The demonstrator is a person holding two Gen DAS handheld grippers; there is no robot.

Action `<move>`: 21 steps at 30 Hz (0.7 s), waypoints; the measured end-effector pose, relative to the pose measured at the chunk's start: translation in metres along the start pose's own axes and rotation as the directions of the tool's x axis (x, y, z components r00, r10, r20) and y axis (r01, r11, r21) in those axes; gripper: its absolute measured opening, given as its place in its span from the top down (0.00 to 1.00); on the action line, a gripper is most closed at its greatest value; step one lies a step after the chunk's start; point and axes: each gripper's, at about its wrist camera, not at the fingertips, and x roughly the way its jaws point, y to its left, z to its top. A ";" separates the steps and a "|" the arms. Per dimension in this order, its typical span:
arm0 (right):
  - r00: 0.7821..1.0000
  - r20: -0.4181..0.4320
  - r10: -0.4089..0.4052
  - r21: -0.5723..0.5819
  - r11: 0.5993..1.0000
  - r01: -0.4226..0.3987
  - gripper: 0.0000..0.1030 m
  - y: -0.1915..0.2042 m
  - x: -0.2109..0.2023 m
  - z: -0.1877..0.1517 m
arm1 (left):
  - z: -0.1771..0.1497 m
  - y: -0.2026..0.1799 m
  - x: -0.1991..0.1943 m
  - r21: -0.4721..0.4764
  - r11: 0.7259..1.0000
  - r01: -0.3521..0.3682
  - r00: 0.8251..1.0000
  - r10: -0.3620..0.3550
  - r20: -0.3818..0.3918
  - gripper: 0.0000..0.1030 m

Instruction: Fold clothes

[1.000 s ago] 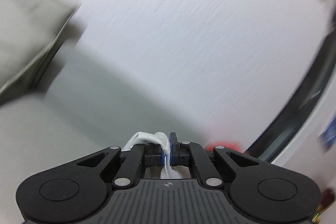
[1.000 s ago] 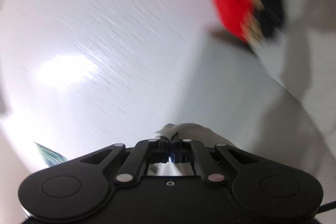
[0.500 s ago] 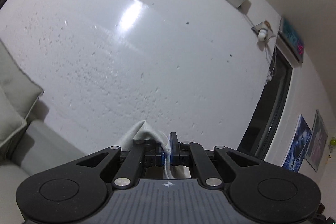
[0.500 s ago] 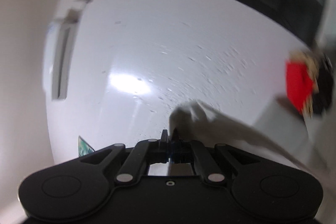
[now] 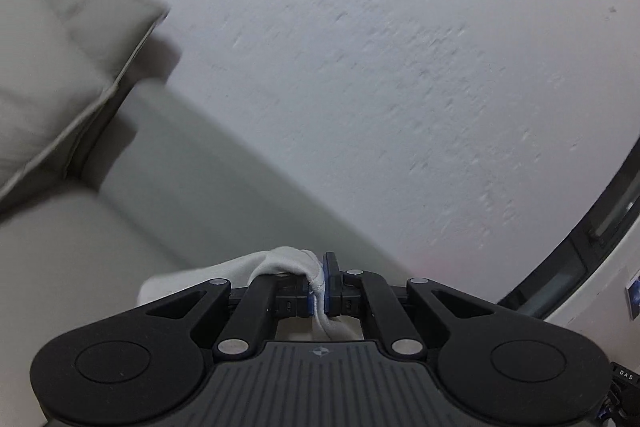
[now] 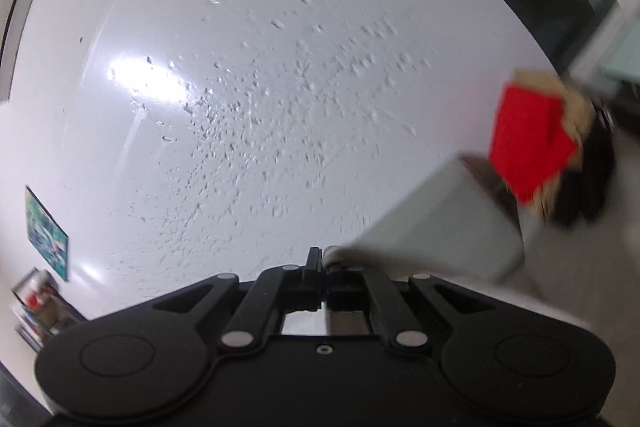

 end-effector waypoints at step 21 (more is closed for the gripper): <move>0.892 -0.339 -0.298 0.020 0.946 0.324 0.98 -0.193 0.019 -0.196 | -0.268 0.186 0.038 -0.004 0.942 -0.334 0.886 0.313 -0.342 0.97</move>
